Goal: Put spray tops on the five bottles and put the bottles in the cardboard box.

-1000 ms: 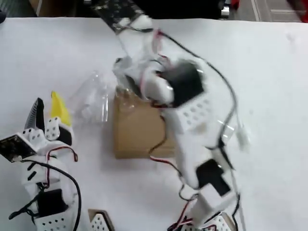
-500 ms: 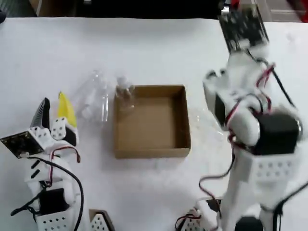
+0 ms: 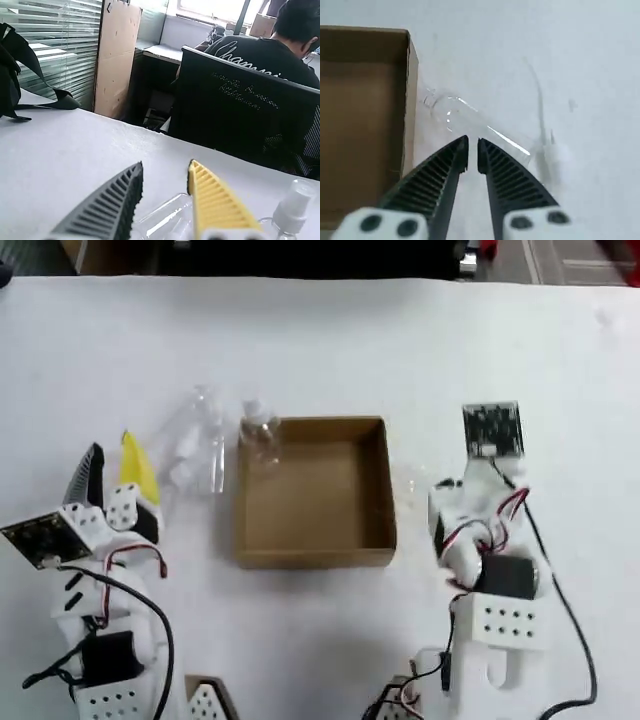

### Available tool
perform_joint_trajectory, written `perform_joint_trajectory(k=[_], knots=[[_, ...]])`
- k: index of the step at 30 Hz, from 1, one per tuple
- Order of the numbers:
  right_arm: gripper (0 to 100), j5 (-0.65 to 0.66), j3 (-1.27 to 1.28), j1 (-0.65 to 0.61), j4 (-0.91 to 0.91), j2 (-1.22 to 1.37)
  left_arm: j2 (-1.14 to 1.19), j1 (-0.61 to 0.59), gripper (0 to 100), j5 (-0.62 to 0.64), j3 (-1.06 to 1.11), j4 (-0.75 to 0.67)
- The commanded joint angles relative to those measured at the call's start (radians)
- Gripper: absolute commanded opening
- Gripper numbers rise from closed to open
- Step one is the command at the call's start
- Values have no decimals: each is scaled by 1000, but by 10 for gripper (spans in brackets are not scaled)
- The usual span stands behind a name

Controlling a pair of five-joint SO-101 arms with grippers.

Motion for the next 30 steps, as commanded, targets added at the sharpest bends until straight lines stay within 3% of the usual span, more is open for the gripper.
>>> perform_joint_trajectory(k=[1, 11, 30], knots=[[15, -95, 94, 13, -110, -47, -5, 10, 146, -8, -9, 2], [15, -110, 273, 47, -358, -54, -5, 10, 146, -8, -12, 0], [15, -110, 279, 97, -378, -54, -7, 8, 146, -32, -15, 6]])
